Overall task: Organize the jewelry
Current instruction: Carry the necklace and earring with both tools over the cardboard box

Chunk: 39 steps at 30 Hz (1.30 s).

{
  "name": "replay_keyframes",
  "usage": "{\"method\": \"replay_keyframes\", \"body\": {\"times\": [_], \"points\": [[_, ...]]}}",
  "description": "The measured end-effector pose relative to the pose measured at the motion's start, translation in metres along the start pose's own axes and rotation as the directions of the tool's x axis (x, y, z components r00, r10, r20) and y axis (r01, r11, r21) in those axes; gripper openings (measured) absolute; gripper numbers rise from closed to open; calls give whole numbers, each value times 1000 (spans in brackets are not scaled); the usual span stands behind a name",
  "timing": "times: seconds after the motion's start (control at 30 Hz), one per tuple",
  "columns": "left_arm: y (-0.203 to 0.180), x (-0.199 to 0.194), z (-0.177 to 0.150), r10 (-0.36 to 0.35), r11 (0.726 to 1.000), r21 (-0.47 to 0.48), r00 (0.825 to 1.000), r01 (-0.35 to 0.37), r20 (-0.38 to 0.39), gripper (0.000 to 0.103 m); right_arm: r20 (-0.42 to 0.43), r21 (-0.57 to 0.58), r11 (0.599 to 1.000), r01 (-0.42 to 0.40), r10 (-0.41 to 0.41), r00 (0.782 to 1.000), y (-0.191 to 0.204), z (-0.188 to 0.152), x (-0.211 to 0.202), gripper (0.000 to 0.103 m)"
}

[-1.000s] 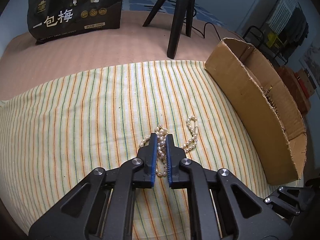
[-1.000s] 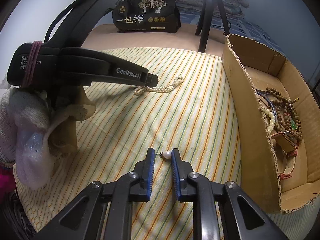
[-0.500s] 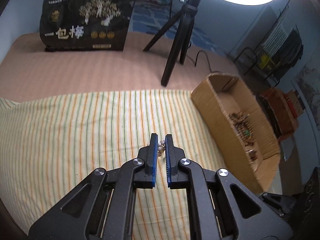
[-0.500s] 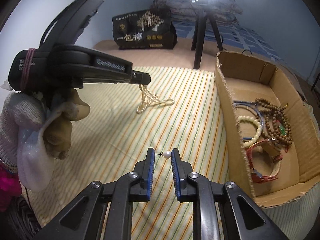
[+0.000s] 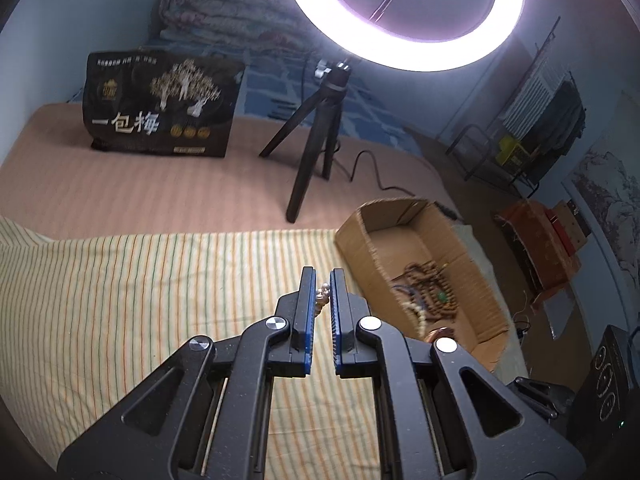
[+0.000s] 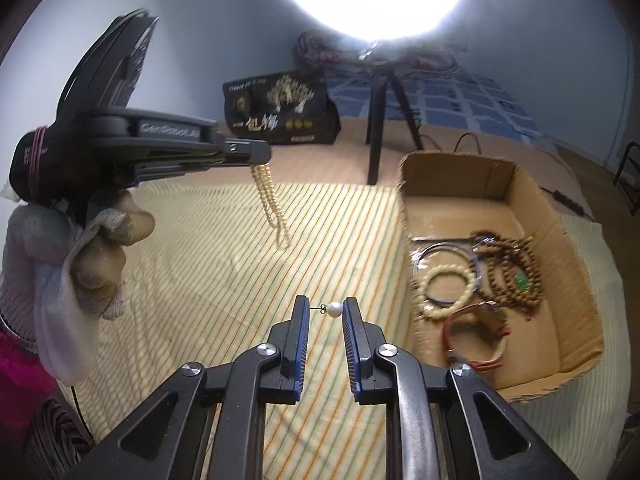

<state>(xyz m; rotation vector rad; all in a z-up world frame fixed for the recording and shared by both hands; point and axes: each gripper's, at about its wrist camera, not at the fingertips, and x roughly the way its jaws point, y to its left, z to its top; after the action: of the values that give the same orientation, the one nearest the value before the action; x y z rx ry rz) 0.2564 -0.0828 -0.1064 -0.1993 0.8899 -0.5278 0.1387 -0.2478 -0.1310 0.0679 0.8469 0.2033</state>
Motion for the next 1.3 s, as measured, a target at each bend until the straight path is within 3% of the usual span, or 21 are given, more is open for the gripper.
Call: {"method": "replay_keyframes", "body": {"times": [0.6, 1.0, 1.3], "points": [[-80, -6, 18, -97, 993, 73, 994, 93, 47, 5, 32, 123, 989, 79, -84, 996, -78, 3, -43, 15], [-132, 23, 3, -138, 980, 143, 990, 139, -12, 5, -16, 135, 980, 145, -144, 989, -120, 6, -46, 15], [-144, 53, -11, -108, 979, 165, 992, 118, -70, 5, -77, 191, 970, 150, -137, 988, -145, 2, -27, 15]]}}
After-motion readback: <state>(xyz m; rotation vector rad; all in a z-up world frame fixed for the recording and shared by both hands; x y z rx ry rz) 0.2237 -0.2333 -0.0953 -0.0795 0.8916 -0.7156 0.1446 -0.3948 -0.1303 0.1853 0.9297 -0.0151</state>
